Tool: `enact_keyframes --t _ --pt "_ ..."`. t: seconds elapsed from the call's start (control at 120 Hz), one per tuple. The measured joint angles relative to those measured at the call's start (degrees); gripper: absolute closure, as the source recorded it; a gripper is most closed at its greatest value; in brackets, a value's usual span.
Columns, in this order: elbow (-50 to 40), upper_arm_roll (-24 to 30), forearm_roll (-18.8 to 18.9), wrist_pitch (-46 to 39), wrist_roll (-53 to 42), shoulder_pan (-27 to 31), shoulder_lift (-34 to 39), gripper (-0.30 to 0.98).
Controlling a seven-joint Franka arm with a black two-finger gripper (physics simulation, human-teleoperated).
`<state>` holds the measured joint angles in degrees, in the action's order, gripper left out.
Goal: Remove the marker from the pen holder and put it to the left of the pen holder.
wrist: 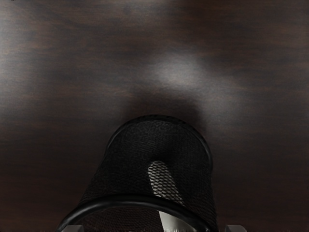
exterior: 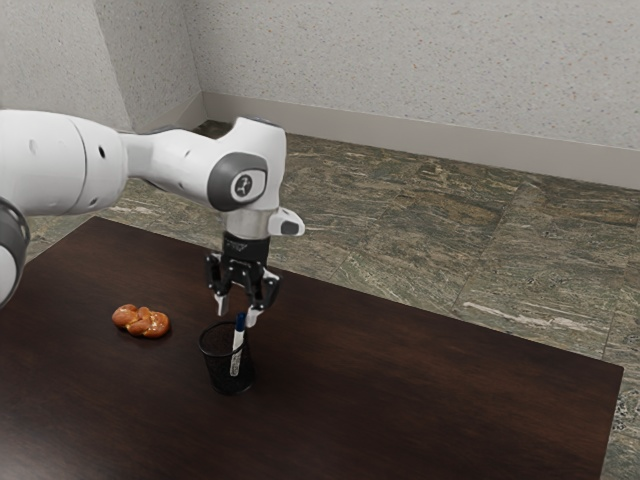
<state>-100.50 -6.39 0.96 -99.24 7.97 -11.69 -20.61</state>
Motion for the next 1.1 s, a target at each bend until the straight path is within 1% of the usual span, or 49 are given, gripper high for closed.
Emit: enact_keyframes --t 0.242,0.417,0.55,0.667,0.817,0.908,0.983,1.1 --pt "-0.2 1.1 0.2 1.7 1.3 -0.7 0.5 0.40" --pt "0.1 0.7 0.3 2.6 1.9 0.0 0.4 0.62" --pt "0.1 0.3 0.4 2.9 2.2 0.6 0.5 0.70" --pt "0.0 0.5 0.7 3.3 2.4 0.7 2.8 0.74" --pt "-3.4 1.0 1.2 4.9 2.8 1.1 11.9 0.76" --pt "-3.7 1.4 1.9 6.7 3.0 1.8 15.7 0.77" --pt "-3.9 1.4 2.2 9.0 3.1 3.5 16.4 0.78" --pt "-5.0 0.9 2.4 12.3 3.1 8.4 14.5 0.78"
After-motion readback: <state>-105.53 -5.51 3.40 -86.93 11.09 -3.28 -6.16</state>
